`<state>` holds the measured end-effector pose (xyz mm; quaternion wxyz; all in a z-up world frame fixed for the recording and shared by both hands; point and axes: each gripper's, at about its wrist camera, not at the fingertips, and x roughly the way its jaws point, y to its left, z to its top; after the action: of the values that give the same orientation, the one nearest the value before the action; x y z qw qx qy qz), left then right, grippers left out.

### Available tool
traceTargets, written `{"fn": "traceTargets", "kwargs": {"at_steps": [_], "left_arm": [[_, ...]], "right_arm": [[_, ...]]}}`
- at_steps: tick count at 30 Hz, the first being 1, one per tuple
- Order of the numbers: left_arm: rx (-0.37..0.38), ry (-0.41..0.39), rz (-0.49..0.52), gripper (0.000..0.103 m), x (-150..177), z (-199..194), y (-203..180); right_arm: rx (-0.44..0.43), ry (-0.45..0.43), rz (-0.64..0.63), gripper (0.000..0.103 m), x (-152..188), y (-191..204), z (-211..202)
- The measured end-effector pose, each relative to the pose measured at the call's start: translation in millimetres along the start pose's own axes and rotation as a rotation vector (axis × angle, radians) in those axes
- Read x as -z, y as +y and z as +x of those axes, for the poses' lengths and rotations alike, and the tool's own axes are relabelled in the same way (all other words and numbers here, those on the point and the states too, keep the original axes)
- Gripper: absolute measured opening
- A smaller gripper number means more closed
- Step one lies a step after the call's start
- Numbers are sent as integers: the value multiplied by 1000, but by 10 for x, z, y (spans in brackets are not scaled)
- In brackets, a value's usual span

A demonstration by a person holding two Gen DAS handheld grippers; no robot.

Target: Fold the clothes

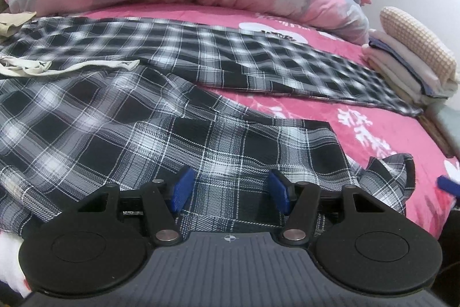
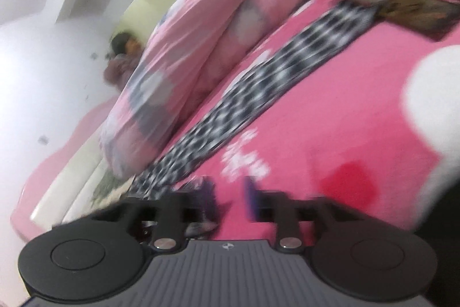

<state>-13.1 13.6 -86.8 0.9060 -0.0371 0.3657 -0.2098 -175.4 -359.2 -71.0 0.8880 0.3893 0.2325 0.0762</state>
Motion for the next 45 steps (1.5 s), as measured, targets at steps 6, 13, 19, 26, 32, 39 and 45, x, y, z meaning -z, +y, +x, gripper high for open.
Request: {"fn": "traceTargets", "kwargs": {"at_steps": [6,13,19,26,32,39,45], "left_arm": [[-2,-1,-8,58,13,21,-4],[-6,-7,-13,58,22,34,15],[-6,-8,-15,58,19,47,3],[-3,-10,-18,58,22,52,-20],[3,-16,-18,58,28,34,7],[13,-63,-2,58,11,-191,18],[226,-107,47,58,33,-592,-113]], "right_arm": [[-41,102,-68,67,99,187,523],[-42,66,-89,6,153,189,402],[17,-31,-96,6,55,129,17],[129,-119,-83,4,-61,-68,-260],[192,-170,-76,4,-265,-187,-382],[72,-108,81,57,-255,-266,-370],[12,-21,85,69,-98,-247,-358]]}}
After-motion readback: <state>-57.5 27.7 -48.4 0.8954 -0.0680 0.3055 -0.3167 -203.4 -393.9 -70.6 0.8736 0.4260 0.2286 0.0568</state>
